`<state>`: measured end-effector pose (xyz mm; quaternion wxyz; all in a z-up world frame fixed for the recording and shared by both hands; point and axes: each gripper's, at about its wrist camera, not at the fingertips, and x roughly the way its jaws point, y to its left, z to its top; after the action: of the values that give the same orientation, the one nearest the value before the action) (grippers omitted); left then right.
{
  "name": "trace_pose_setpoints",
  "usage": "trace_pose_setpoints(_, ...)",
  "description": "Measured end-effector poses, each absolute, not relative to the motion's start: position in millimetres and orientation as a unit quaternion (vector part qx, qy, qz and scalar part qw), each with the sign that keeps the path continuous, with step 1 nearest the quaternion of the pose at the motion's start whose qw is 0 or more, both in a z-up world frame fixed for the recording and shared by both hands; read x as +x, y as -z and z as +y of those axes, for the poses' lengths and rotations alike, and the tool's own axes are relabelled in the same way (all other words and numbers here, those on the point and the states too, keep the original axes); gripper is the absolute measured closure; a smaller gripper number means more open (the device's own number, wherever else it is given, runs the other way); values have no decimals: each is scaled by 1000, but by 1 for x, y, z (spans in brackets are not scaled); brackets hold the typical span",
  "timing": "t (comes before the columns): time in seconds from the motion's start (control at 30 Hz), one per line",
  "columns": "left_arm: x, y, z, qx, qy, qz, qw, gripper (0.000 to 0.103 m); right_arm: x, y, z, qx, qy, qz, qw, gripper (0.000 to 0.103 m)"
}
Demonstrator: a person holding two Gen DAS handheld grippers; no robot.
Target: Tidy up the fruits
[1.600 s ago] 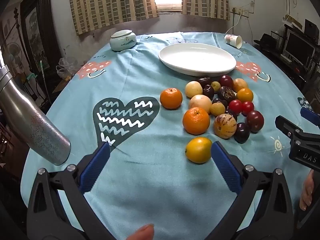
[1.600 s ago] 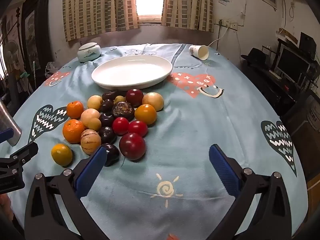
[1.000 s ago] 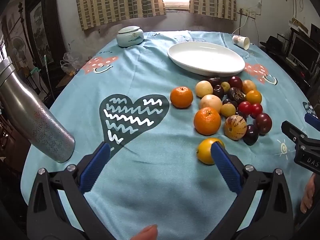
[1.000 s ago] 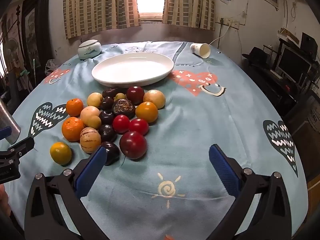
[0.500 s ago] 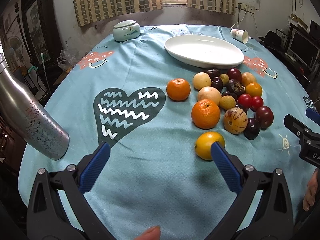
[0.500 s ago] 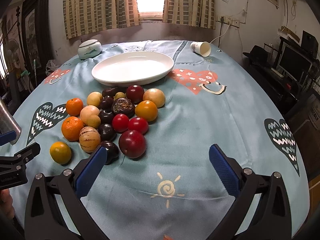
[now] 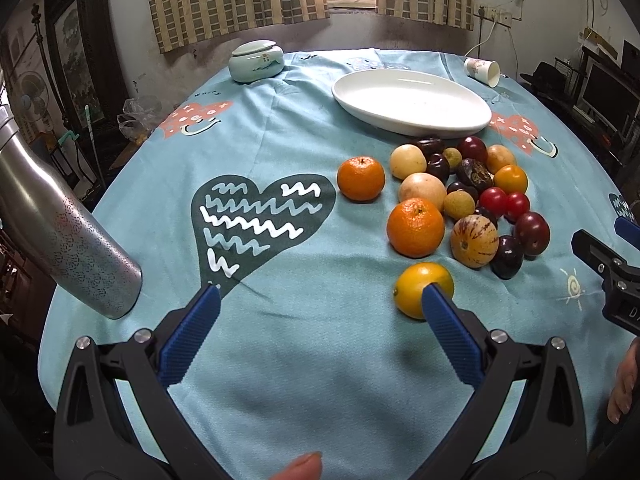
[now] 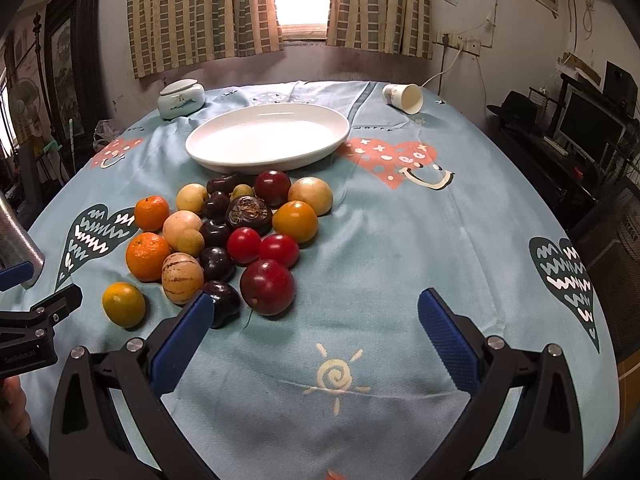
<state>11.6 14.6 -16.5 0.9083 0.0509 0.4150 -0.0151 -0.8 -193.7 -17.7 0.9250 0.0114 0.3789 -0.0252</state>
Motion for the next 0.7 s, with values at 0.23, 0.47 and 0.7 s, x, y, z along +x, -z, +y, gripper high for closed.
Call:
trace_pose_setpoints(0.23, 11, 16, 14, 52, 14, 415, 908, 2, -1, 17, -194, 13, 25, 378, 925, 1)
trace_pose_setpoints(0.47, 11, 15, 13, 52, 16, 416, 908, 2, -1, 17, -194, 12, 24, 378, 925, 1)
trace_pose_setpoints(0.7, 9, 14, 13, 51, 16, 416, 908, 2, -1, 17, -195, 12, 24, 379, 925, 1)
